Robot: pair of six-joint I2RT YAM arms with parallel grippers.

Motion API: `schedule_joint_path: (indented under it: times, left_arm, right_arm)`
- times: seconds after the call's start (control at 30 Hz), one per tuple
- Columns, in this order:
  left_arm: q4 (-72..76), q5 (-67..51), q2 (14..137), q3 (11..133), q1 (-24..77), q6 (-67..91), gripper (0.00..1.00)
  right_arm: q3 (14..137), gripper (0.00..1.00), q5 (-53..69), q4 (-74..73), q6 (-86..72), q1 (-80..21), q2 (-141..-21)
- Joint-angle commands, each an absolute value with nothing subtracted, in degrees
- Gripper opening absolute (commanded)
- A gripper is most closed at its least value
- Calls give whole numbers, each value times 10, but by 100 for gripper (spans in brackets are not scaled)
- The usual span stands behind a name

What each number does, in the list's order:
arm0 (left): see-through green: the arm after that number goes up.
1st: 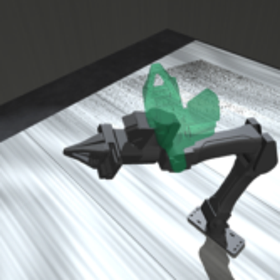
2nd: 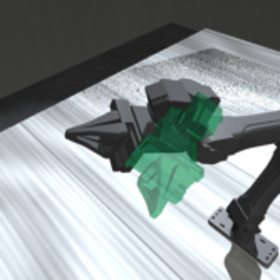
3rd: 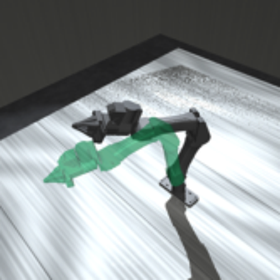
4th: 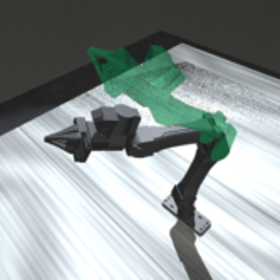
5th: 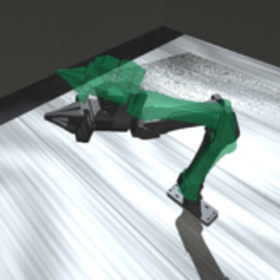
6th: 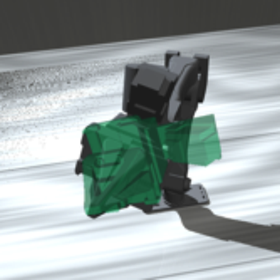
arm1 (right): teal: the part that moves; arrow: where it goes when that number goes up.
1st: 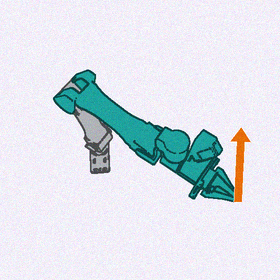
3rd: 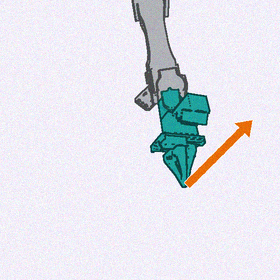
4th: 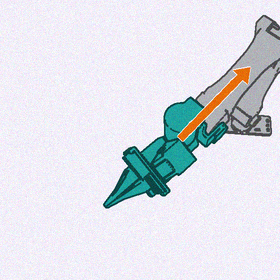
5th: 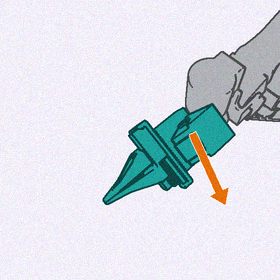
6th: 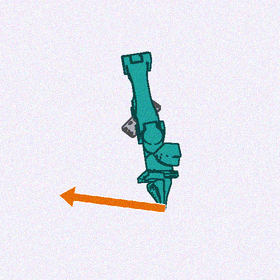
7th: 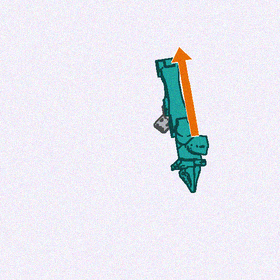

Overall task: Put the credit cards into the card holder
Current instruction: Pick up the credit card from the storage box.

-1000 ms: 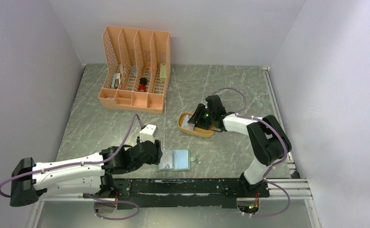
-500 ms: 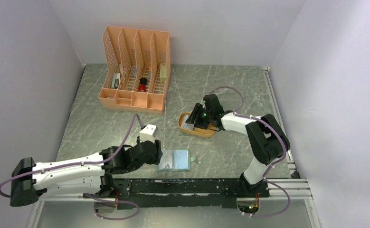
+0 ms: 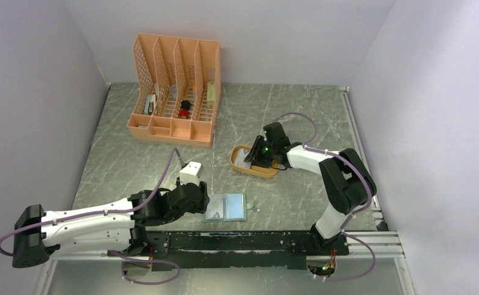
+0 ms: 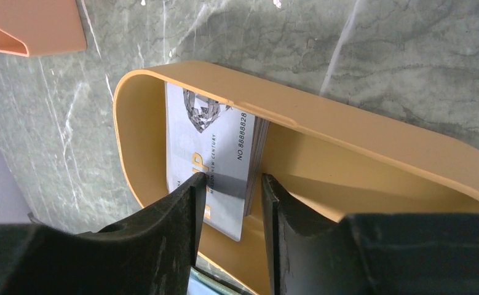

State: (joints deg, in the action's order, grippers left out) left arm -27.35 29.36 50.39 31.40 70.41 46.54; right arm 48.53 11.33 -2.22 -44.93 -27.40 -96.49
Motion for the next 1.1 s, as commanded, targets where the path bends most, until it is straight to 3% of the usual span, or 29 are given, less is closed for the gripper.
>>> schedule_joint_path:
  times: [0.0,0.17,0.67,1.07]
  left_arm:
    - [-275,297,492,308,702,473,55]
    - [-274,297,493,308,701,472,55]
    - [-269,296,508,315,701,468,55]
    - [-265,296,517,320,701,465,55]
  right_arm:
    - [480,39,106,-36,-447,-270,-970]
    - [464,35,105,-28,-453,-263,-957]
    - [445,35,113,-23,-451,-251,-933]
    - [441,13,124,-24,-448,-245,-920]
